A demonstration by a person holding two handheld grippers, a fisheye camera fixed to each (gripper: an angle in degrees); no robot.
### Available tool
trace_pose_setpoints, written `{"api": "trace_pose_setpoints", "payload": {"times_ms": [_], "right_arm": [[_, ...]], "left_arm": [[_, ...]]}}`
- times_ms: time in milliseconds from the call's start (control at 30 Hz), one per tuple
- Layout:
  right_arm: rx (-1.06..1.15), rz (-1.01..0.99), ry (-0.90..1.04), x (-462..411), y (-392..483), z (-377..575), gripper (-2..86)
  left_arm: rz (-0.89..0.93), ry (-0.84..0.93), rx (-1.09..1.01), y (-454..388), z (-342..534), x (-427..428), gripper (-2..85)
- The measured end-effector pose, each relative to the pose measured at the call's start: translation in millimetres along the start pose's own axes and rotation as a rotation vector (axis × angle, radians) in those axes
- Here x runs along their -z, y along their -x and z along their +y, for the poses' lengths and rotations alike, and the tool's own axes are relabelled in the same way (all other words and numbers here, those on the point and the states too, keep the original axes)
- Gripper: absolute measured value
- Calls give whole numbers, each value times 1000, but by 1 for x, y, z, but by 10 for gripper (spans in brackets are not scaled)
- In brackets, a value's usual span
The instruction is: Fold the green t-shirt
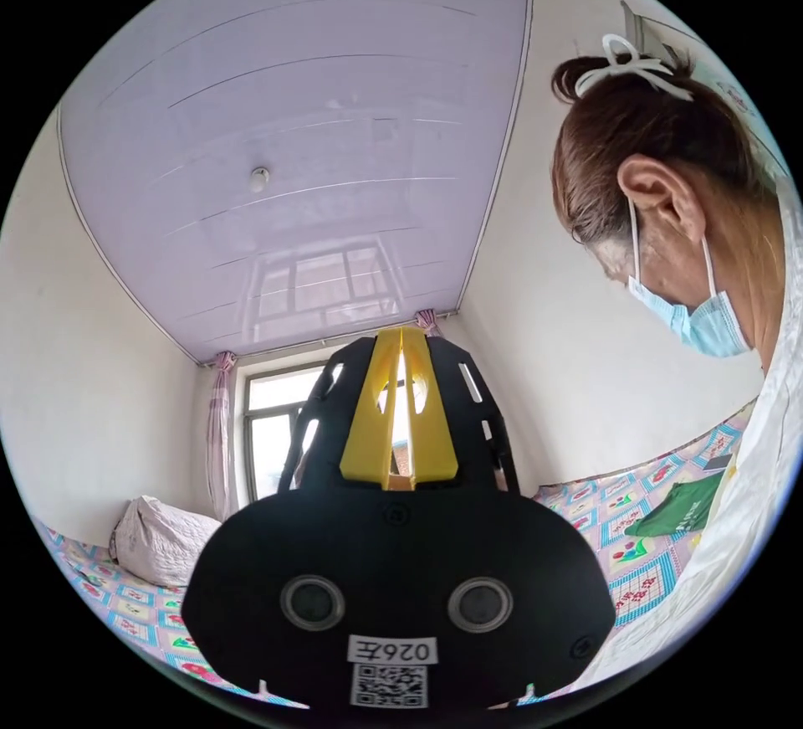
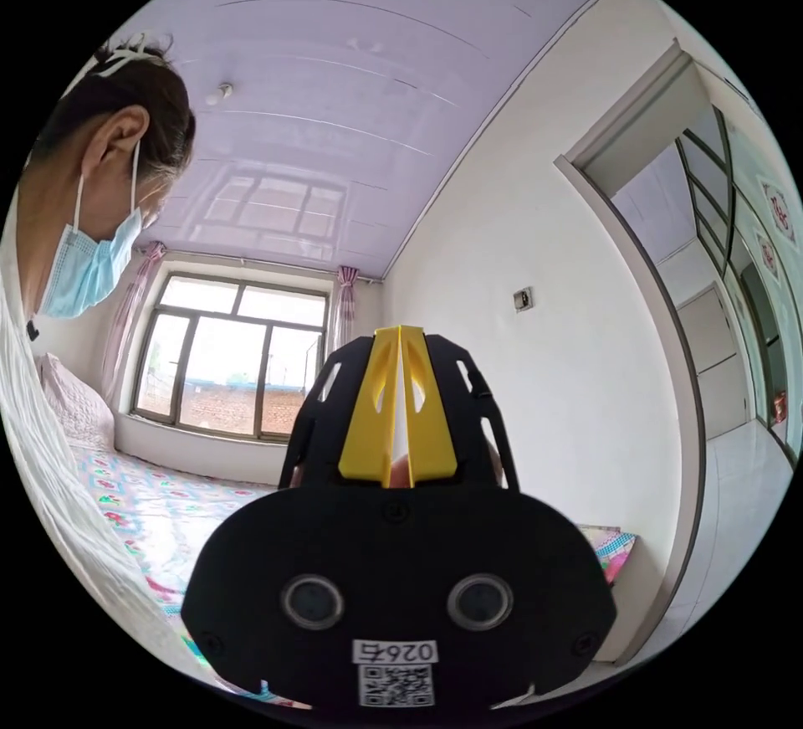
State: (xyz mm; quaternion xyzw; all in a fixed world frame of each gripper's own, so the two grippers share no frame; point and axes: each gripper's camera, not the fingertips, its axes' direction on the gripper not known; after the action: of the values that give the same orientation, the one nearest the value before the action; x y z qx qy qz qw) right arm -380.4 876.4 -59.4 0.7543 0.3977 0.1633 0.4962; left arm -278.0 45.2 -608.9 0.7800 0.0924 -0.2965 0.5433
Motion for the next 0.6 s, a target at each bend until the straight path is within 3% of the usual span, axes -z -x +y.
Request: {"api": "trace_pose_setpoints", "payload": {"times_ms": [333,600], "right_arm": [[10,-156,17,-23,28,13,-9],[-11,-192,34,-36,31,15,-9]], "left_arm": [[-68,-15,64,39,30,15,-10],[-16,36,95,83,48,29,-10]]}}
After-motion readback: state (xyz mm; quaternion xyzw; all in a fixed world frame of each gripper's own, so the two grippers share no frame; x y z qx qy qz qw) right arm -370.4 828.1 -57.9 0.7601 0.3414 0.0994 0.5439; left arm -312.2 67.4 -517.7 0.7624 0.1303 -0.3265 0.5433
